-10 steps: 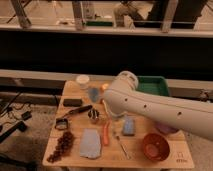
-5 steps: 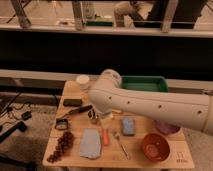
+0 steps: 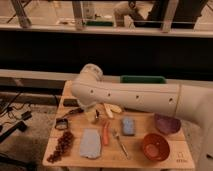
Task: Wipe red bowl with eraser
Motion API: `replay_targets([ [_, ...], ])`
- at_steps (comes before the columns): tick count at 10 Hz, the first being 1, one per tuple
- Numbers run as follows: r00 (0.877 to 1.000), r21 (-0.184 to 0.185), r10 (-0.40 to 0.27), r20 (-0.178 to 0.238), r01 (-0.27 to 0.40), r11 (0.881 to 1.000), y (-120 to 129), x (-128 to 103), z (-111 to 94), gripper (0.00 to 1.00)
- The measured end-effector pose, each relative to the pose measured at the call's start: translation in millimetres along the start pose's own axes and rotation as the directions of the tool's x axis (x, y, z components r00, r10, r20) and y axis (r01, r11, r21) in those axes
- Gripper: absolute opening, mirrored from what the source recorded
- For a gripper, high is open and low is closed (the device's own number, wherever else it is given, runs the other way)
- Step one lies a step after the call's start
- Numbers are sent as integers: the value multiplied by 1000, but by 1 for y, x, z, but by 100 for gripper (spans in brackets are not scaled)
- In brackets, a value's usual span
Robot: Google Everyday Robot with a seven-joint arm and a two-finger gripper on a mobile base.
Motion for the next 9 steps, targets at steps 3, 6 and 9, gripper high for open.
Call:
replay_targets([
  [3, 999, 4, -35, 9, 35, 999, -28, -8, 21, 80],
  [6, 998, -13, -61, 31, 62, 998, -69, -22, 51, 80],
  [9, 998, -20, -59, 26, 60, 998, -72, -19, 54, 80],
])
